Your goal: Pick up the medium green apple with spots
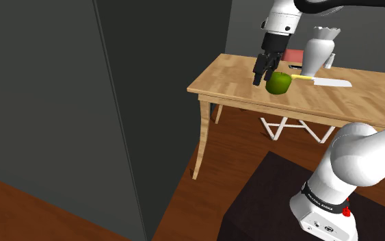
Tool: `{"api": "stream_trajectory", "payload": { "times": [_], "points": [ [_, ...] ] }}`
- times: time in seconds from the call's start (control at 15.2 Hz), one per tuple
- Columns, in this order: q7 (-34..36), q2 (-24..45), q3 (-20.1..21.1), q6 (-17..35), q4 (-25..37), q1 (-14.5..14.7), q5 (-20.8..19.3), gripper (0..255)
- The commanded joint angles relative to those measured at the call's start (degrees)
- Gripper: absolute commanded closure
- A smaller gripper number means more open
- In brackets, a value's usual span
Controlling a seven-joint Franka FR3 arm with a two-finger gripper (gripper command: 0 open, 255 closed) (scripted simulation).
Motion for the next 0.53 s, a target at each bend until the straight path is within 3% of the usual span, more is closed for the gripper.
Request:
{"api": "stream_trajectory", "payload": {
  "times": [0.0, 0.46],
  "points": [
    [0.0, 0.0, 0.0, 0.0, 0.0, 0.0, 0.0, 0],
    [15.8, 9.9, -0.1, 3.4, 7.2, -8.8, -3.2, 0]
  ]
}}
